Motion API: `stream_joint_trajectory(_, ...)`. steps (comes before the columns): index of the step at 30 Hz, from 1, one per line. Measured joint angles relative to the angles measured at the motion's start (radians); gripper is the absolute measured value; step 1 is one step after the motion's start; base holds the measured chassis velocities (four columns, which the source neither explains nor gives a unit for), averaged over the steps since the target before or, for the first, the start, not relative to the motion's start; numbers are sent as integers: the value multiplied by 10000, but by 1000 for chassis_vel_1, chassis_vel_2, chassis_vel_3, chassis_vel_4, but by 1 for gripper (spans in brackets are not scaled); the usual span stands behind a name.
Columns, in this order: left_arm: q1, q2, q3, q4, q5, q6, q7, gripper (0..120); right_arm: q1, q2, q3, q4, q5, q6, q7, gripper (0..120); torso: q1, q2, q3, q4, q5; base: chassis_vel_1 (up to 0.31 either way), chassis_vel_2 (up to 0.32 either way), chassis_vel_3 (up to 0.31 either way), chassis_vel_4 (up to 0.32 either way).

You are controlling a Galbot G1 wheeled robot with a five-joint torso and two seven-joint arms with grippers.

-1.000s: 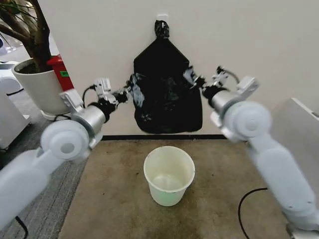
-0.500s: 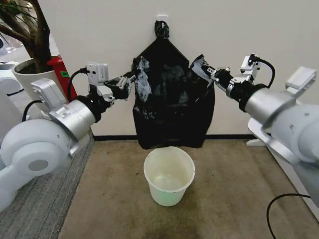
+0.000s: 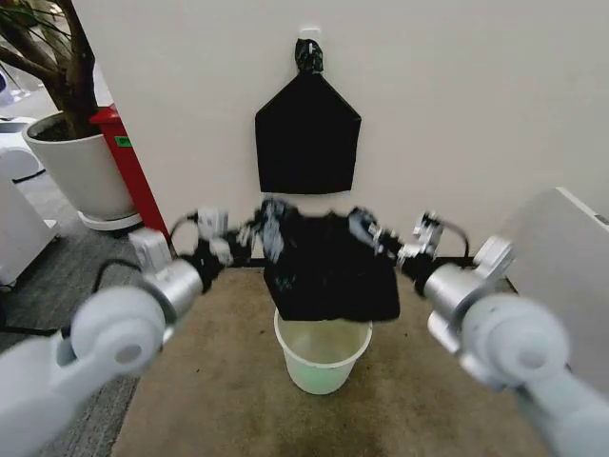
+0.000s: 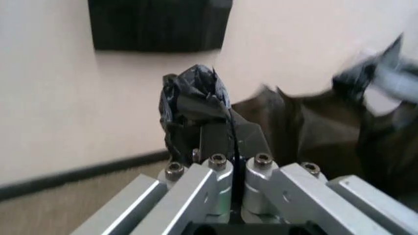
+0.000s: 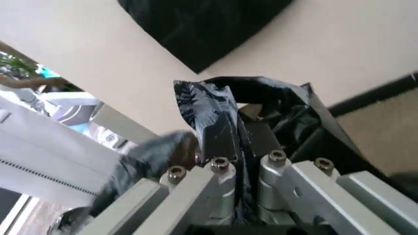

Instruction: Place the garbage bag over the trash bin.

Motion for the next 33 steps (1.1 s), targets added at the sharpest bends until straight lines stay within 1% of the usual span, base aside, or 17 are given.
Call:
stream_joint_trajectory(2,162,-59,6,28,129,-21,2,0,-92,60,-20,-24,-103,18,-44,0,0,0,0,0,1,0,0,0,0)
stream_joint_trajectory(3,553,-227,35,112,474,-84,4,0,-336,186,-72,-85,-385,73,-180,0,0,0,0,1,-2,0,0,0,0)
stream_joint_trajectory(6,1093,-489,65,293,1050,-272,-35,0,-942,482,-128,-221,-918,181,-509,0,0,-1,1,0,0,0,0,0,0)
stream_joint_trajectory(9,1315,-538,12,269,1278,-401,-57,0,-1242,637,-195,-70,-1083,285,-531,0,0,-1,1,-2,0,0,0,0,0)
stream_joint_trajectory(10,1372,-513,-71,163,1310,-441,-89,0,-1301,682,-244,178,-1085,331,-519,0,0,0,0,-2,1,0,0,0,0)
stream_joint_trajectory(14,1164,-258,-312,-146,1336,-636,-222,0,-838,501,-335,717,-754,479,-421,0,0,0,0,-1,1,0,0,0,0)
stream_joint_trajectory(16,1144,-241,-319,-171,1336,-645,-232,0,-819,492,-335,725,-739,482,-419,0,0,0,0,0,1,0,0,0,0)
stream_joint_trajectory(19,846,226,-495,-825,1226,-805,-472,0,-17,-19,-214,984,58,615,-292,0,0,0,1,-2,2,0,0,0,0)
stream_joint_trajectory(22,966,719,-782,-1455,997,-844,-729,0,438,-165,-264,1028,613,673,-163,0,0,0,0,-2,3,0,0,0,0)
stream_joint_trajectory(23,1088,892,-977,-1686,910,-873,-889,0,639,-132,-380,999,788,707,-108,0,0,0,1,-1,4,0,0,0,0)
stream_joint_trajectory(24,1088,892,-977,-1686,910,-873,-889,0,639,-132,-380,999,788,707,-108,0,0,0,1,-1,4,0,0,0,0)
stream_joint_trajectory(26,1194,1070,-1165,-1910,881,-976,-1228,0,891,9,-564,864,939,715,-93,0,0,0,1,1,2,0,0,0,0)
stream_joint_trajectory(30,1186,1167,-1395,-1909,960,-1046,-1632,0,1300,388,-895,350,1214,807,104,0,0,0,1,0,1,0,0,0,0)
stream_joint_trajectory(33,1226,1169,-1531,-1844,1076,-972,-1788,0,1359,579,-967,95,1244,862,240,0,0,0,1,0,0,0,0,0,0)
